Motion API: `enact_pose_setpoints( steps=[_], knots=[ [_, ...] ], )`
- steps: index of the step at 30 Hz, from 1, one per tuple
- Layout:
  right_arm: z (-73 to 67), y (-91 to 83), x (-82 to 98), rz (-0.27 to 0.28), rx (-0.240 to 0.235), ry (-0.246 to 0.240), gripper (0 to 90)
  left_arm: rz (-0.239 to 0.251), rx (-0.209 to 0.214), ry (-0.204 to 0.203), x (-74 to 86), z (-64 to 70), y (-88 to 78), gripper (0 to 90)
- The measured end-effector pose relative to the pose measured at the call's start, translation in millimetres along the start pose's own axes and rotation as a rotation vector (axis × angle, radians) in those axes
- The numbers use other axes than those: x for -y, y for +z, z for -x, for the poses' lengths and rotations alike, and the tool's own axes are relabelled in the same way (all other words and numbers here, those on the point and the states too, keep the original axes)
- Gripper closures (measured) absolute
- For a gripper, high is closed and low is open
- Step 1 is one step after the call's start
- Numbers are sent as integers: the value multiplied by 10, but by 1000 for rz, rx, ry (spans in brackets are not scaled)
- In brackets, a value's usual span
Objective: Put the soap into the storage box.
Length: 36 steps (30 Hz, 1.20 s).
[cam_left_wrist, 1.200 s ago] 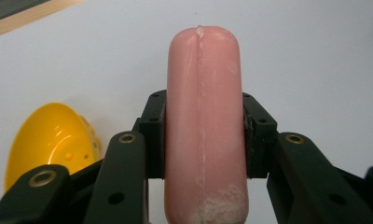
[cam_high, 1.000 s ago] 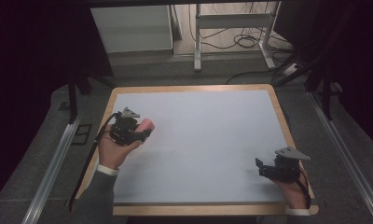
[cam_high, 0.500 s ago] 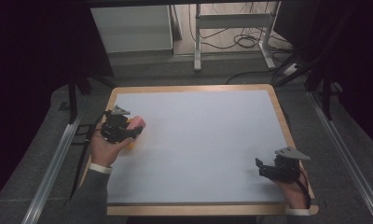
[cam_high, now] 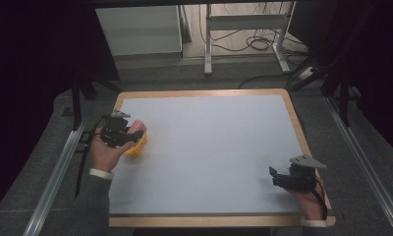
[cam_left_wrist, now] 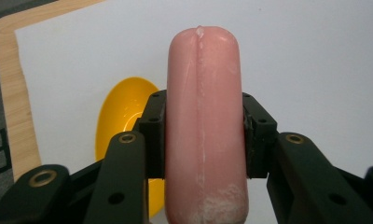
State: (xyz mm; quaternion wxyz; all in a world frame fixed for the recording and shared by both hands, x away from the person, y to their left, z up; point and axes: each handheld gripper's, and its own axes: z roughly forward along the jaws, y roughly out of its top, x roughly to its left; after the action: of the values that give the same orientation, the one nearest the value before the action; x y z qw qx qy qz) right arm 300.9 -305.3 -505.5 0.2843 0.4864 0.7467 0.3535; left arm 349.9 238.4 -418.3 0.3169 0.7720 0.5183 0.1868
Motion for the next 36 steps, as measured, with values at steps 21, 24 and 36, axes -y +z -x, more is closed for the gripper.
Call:
enact_pose_setpoints(
  steps=[21,24,36],
  knots=[
    [6,1,3,-3,3,3,81,-63,-37,-35,-9,-221,202,601],
    [4,3,3,-3,3,3,81,-72,-41,-39,-5,-242,229,601],
    [6,10,7,-7,3,2,81,-104,-51,-55,26,-306,373,601]
  ],
)
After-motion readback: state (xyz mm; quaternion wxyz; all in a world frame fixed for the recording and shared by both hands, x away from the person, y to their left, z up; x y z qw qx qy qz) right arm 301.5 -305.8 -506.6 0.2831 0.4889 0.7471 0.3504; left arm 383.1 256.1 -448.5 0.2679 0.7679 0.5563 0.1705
